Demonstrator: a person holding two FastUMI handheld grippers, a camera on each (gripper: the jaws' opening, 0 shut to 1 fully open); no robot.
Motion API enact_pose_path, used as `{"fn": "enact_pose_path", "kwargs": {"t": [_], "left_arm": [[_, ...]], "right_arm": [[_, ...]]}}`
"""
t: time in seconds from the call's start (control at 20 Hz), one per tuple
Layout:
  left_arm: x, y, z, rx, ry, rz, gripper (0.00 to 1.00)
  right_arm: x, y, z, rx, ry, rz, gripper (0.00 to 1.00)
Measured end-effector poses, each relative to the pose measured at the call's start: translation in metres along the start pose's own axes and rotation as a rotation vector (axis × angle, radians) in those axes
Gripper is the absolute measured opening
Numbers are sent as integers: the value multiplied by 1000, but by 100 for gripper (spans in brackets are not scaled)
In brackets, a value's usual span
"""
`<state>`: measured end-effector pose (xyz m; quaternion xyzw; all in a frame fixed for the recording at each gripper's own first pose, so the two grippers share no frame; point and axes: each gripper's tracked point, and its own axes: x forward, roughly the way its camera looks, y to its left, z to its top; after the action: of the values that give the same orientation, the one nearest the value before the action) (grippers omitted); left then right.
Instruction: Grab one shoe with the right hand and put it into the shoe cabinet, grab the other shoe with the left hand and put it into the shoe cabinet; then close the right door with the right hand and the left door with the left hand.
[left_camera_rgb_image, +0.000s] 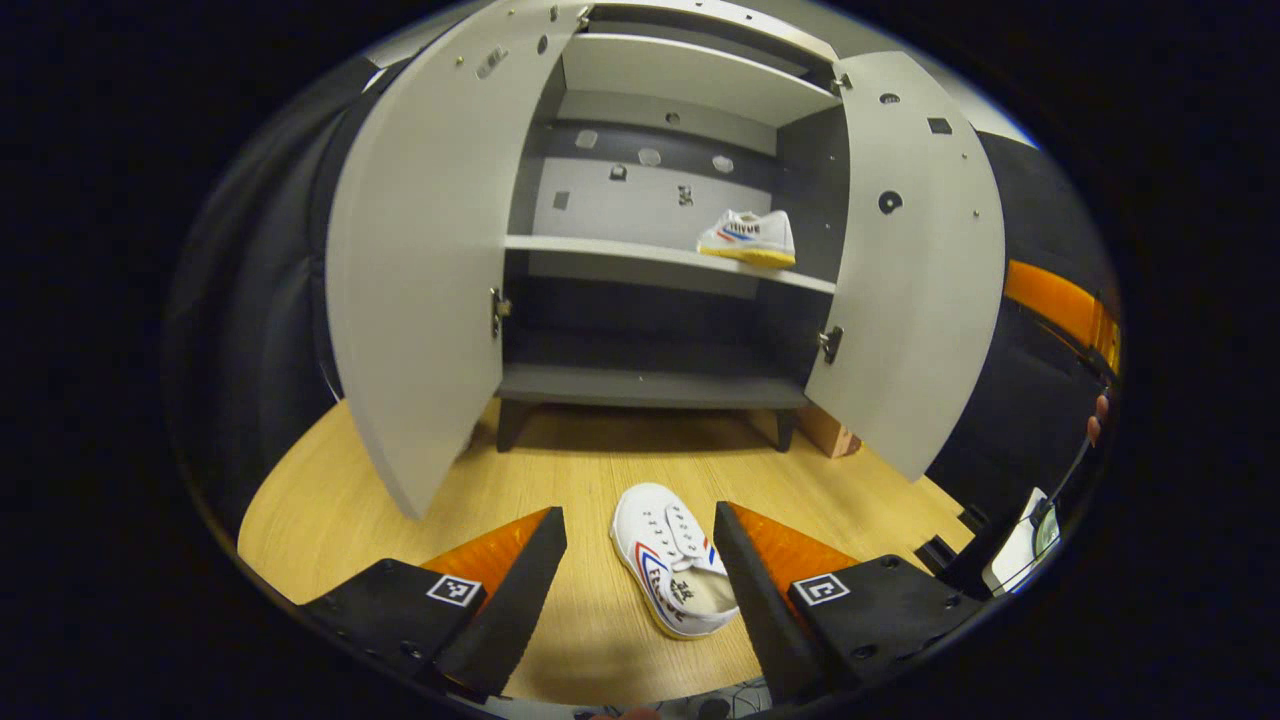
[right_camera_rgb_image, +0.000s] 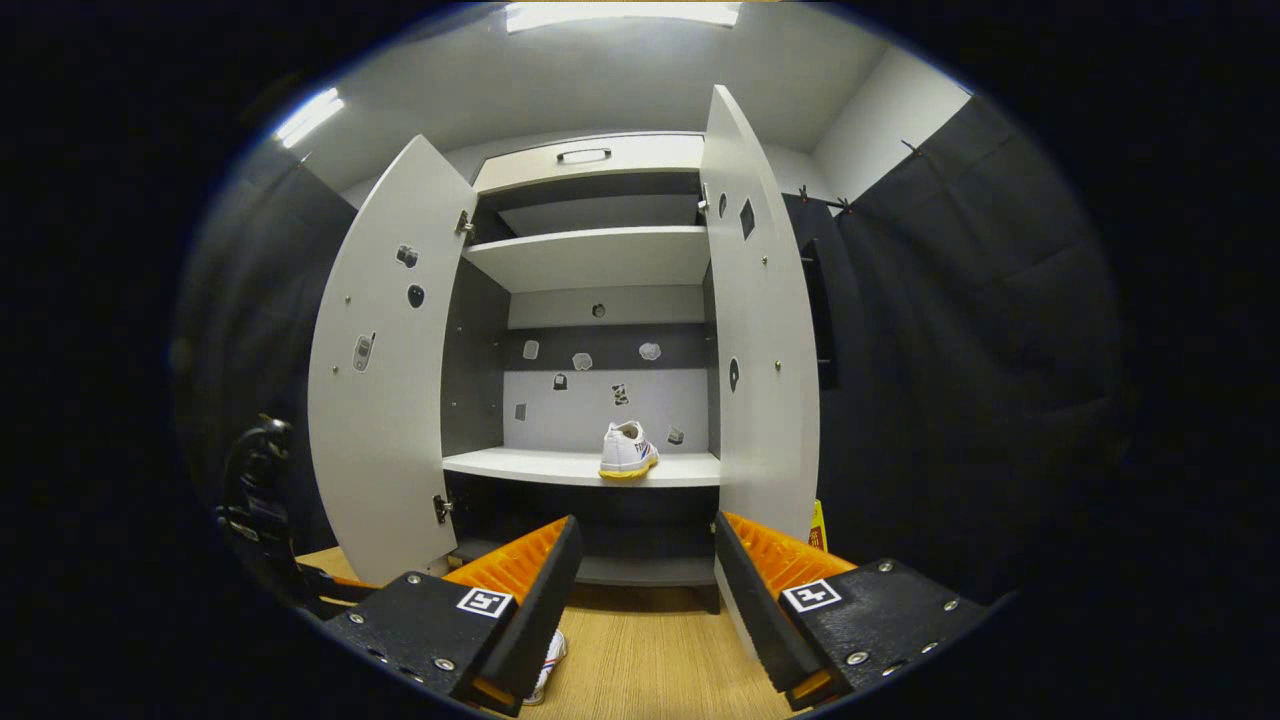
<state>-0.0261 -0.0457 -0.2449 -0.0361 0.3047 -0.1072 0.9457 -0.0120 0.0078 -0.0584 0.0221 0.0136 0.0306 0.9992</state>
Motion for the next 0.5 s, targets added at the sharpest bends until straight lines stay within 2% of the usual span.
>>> {"fn": "enact_pose_path", "kwargs": {"t": [0.15, 0.35, 0.5], "left_arm": [[18, -3, -58, -27, 219, -37, 98], [44, 18, -95, -57, 318, 32, 98], [57, 17, -104, -55, 363, 33, 98]], "right_arm": [[-2, -1, 1, -1, -9, -11, 83], [-6, -9, -5, -22, -5, -27, 83], [-6, -14, -10, -32, 10, -39, 83]]}}
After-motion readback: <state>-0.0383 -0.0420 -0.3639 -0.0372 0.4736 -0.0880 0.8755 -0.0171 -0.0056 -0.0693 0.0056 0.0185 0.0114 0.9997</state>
